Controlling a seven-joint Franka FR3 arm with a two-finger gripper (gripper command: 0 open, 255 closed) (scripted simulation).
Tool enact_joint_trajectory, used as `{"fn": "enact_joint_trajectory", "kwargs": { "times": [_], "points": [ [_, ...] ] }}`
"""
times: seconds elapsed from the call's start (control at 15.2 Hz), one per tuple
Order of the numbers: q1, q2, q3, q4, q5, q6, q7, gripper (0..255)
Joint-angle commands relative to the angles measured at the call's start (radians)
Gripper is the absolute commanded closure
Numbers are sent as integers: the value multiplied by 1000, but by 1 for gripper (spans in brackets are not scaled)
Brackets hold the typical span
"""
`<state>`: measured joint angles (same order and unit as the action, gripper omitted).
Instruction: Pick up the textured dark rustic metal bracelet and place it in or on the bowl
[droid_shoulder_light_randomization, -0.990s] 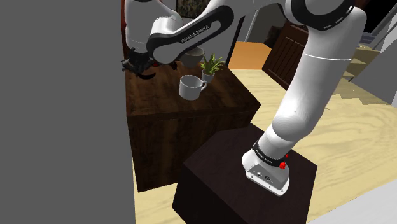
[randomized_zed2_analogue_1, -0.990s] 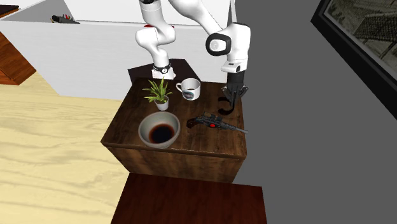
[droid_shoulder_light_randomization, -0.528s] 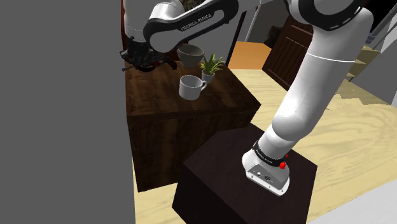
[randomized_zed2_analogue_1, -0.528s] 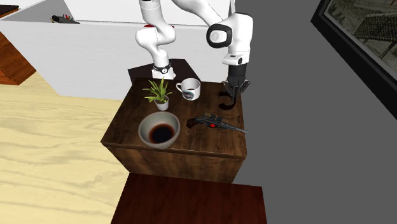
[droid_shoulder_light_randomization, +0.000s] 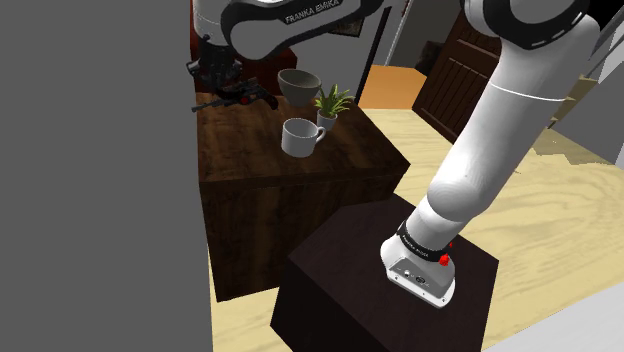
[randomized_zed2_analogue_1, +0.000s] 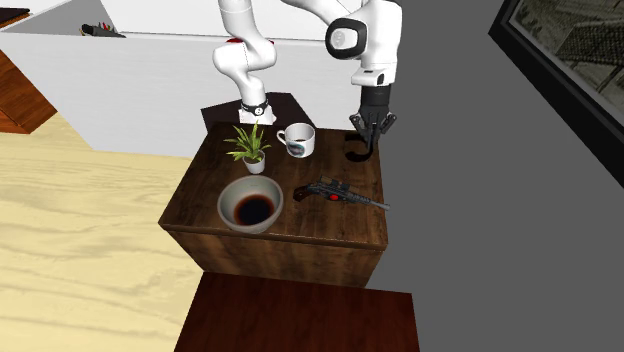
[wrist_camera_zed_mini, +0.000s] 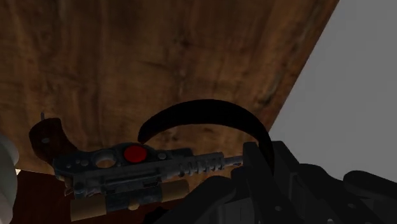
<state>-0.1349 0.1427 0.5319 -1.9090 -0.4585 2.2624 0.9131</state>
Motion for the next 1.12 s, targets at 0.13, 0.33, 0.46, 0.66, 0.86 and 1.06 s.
{"fn": "enact_joint_trajectory", "kwargs": {
  "times": [0.13,0.33,0.46,0.66,0.86,1.06],
  "points": [
    [-2,-15,5,36,24,-44,-27,255],
    [-3,-26,7,63,41,-78,-45,255],
    [-3,-29,8,75,47,-91,-52,255],
    [-51,-68,-19,20,86,-45,-131,255],
    [-94,-96,-51,-22,122,-4,-212,255],
    [-133,-114,-84,-54,154,32,-293,255]
  ]
}}
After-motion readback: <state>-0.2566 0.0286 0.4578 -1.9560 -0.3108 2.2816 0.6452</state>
